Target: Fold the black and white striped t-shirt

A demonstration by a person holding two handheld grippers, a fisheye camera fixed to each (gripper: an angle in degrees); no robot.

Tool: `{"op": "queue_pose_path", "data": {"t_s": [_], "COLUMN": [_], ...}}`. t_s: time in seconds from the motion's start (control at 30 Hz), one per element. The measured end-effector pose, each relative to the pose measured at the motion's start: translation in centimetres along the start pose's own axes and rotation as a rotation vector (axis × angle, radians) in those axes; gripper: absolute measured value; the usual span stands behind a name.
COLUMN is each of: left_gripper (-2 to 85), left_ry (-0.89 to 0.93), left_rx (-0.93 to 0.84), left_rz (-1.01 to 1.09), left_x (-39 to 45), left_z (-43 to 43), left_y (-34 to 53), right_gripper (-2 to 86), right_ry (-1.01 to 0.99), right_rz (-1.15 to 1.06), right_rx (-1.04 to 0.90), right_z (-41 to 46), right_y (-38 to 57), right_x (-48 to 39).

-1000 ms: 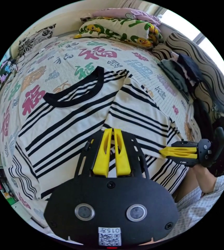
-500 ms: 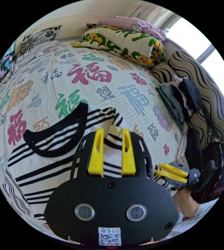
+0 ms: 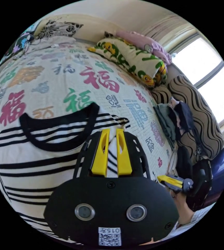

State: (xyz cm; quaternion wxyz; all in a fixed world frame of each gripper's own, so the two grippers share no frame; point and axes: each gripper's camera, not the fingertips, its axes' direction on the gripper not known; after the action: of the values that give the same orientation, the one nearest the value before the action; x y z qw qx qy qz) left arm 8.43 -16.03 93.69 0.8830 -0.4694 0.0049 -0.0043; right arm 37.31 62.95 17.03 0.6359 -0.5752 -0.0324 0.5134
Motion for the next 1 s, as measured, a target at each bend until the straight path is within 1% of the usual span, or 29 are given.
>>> {"op": "queue_pose_path", "data": {"t_s": [0.07,0.1,0.17,0.23,0.3,0.33,0.37,0.43,0.47,0.5,0.53,0.57,0.6,0.63,0.67,0.73,0.8,0.83,0.87,0.9,0.93,1.0], "left_gripper": [4.7,4.6,4.2,3.6,2.5,1.4,0.8,0.4,0.5,0.9,1.5,2.1,3.1,4.3,4.9,7.2,8.4,9.0,9.6,10.9,11.9,11.7], "left_ry": [0.019,0.043,0.059,0.045,0.009,-0.025,-0.020,-0.072,-0.089,-0.087,-0.062,-0.055,-0.063,-0.095,-0.115,-0.185,-0.260,-0.257,-0.227,-0.160,-0.124,-0.125], "left_rx": [-0.001,-0.008,-0.034,-0.093,-0.156,-0.166,-0.153,-0.118,-0.104,-0.055,0.023,0.069,0.166,0.267,0.317,0.497,0.559,0.586,0.604,0.627,0.633,0.616], "left_rz": [0.015,0.034,0.069,0.095,0.064,0.044,0.043,-0.031,-0.041,-0.049,-0.055,-0.063,-0.103,-0.177,-0.228,-0.486,-0.659,-0.716,-0.731,-0.760,-0.780,-0.804], "left_x": [-1.3,-1.8,-2.0,-2.2,-3.1,-3.8,-4.1,-5.5,-5.8,-6.5,-7.5,-8.1,-9.8,-11.9,-13.2,-18.5,-21.6,-23.1,-23.8,-25.0,-26.0,-27.3], "left_z": [-1.4,-1.7,-1.4,0.6,2.6,3.3,3.5,3.1,2.8,1.5,-0.4,-1.6,-4.1,-6.7,-7.9,-11.7,-12.7,-12.7,-12.4,-11.6,-10.5,-8.7], "left_y": [2.5,4.1,6.4,8.6,9.7,10.4,10.8,12.6,13.2,14.7,16.7,17.8,20.6,23.9,25.6,33.2,38.0,40.1,40.9,42.0,42.3,42.4], "right_gripper": [-0.6,-0.6,-0.6,-0.6,-0.6,-0.6,-0.7,-0.8,-0.9,-0.9,-0.9,-1.0,-1.0,-1.0,-0.9,-0.8,-0.6,-0.6,-0.5,-0.4,-0.3,0.1], "right_ry": [0.006,-0.034,-0.094,-0.109,-0.079,-0.061,-0.013,0.064,0.097,0.127,0.142,0.180,0.209,0.211,0.194,0.135,0.028,-0.003,-0.062,-0.115,-0.141,-0.221], "right_rz": [-0.011,-0.046,-0.090,-0.128,-0.178,-0.187,-0.211,-0.231,-0.251,-0.257,-0.259,-0.276,-0.302,-0.315,-0.346,-0.401,-0.482,-0.505,-0.547,-0.579,-0.590,-0.626], "right_rx": [0.034,0.067,0.105,0.095,0.000,-0.042,-0.128,-0.114,-0.155,-0.213,-0.223,-0.214,-0.193,-0.183,-0.170,-0.141,-0.092,-0.083,-0.072,-0.073,-0.078,-0.109], "right_z": [-0.8,-1.3,-1.4,-0.5,1.9,2.7,4.2,4.8,4.8,4.8,4.7,4.2,3.6,3.2,2.6,1.8,1.1,1.0,1.1,1.5,1.8,3.0], "right_y": [0.0,-0.2,-0.8,-1.9,-3.2,-3.4,-3.6,-3.3,-3.4,-3.6,-3.7,-3.8,-4.2,-4.5,-5.3,-7.1,-10.0,-10.8,-12.3,-13.7,-14.5,-17.1], "right_x": [-1.5,-3.0,-5.5,-8.4,-12.1,-13.0,-14.4,-16.0,-16.8,-17.4,-17.6,-18.1,-18.8,-19.3,-20.3,-22.4,-26.4,-27.6,-30.3,-33.0,-34.4,-39.6]}}
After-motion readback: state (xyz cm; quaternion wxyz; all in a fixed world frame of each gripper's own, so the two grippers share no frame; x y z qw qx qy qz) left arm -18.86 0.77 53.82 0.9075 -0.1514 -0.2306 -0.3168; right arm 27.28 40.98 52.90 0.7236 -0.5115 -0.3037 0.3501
